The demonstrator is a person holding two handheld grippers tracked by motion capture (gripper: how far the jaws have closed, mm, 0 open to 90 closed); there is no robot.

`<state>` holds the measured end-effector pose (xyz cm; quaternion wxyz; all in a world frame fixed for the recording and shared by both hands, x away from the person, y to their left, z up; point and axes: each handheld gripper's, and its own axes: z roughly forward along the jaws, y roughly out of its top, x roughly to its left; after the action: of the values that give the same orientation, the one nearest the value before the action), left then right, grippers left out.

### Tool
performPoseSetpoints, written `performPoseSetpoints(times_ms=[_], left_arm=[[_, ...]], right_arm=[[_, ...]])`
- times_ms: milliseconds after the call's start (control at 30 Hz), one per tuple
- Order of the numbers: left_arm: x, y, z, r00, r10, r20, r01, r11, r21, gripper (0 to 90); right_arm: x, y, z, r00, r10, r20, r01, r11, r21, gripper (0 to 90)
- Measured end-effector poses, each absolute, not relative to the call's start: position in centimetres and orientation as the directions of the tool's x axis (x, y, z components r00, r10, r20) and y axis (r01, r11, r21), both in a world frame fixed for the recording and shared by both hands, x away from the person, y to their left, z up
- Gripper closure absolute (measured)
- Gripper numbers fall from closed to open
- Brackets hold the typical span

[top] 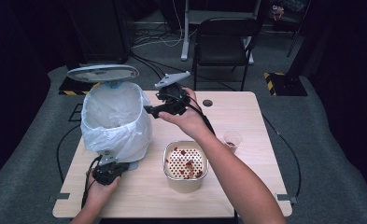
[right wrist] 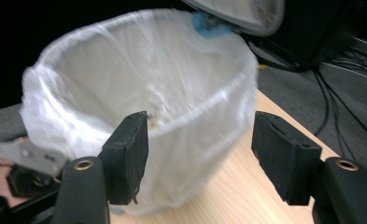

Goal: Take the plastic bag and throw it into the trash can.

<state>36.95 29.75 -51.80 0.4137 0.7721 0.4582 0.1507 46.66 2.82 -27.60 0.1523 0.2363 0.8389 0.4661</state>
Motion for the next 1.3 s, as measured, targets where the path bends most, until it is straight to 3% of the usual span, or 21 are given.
performPoseSetpoints(times_ms=[1000, 1300], left_arm=[[37.0, 29.8, -51.7, 0.547, 0.826, -0.137, 0.581, -0.256, 0.773, 90.0], [37.0, 29.8, -51.7, 0.545, 0.827, -0.138, 0.582, -0.255, 0.772, 90.0]], right_arm=[[44.1, -9.2, -32.8, -0.735, 0.678, -0.018, 0.344, 0.395, 0.852, 36.3], [43.7, -13.0, -35.3, -0.678, 0.735, 0.000, 0.388, 0.357, 0.850, 29.5]])
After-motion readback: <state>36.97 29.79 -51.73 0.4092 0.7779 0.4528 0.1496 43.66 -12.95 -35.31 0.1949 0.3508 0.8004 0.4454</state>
